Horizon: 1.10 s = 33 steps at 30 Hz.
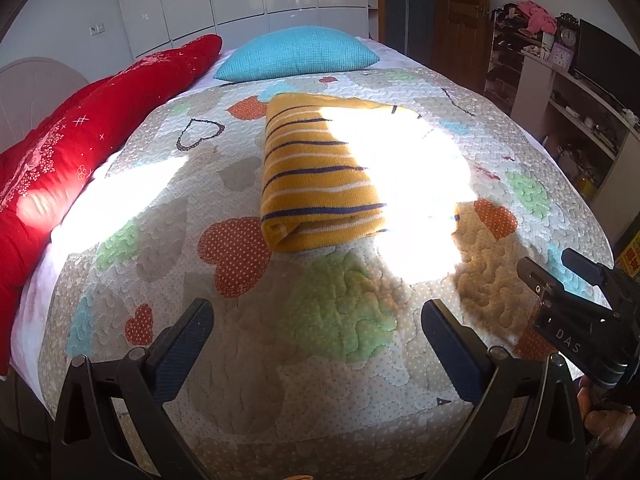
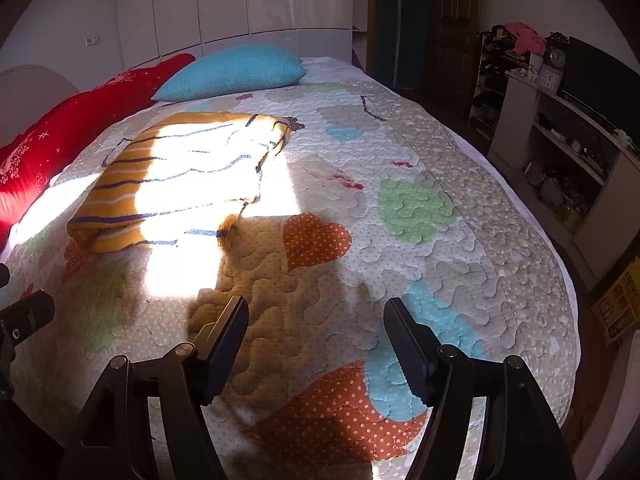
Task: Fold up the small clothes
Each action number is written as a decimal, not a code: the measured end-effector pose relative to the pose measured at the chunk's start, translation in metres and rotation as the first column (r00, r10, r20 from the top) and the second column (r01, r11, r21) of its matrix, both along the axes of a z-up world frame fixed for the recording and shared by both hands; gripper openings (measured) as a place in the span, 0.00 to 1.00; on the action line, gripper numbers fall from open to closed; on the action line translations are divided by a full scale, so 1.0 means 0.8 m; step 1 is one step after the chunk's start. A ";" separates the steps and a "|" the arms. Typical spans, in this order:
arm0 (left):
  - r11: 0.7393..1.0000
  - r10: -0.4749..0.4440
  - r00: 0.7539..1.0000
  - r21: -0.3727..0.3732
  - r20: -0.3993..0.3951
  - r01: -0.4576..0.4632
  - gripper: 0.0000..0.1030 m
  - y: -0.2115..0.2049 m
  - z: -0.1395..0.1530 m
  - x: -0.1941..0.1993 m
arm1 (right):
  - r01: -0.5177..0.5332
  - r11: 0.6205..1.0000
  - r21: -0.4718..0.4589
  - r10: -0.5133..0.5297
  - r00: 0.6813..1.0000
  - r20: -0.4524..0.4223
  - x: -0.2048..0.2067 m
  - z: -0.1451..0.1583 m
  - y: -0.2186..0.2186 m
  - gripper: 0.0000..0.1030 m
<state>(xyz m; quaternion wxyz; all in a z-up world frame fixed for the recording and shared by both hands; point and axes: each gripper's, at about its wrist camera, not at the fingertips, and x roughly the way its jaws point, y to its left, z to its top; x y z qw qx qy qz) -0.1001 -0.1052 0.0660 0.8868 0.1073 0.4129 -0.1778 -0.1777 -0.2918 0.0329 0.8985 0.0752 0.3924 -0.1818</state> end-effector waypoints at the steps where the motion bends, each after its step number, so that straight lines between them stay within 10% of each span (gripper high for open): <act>1: 1.000 0.001 1.000 -0.009 0.003 -0.001 1.00 0.000 0.002 0.001 | 0.006 1.000 0.002 -0.006 1.000 0.003 -0.001 0.001 -0.003 0.73; 33: 0.993 0.111 0.992 -0.022 -0.054 -0.112 1.00 0.056 -0.030 0.012 | -0.118 0.990 -0.077 0.116 0.993 -0.023 0.037 0.006 0.066 0.78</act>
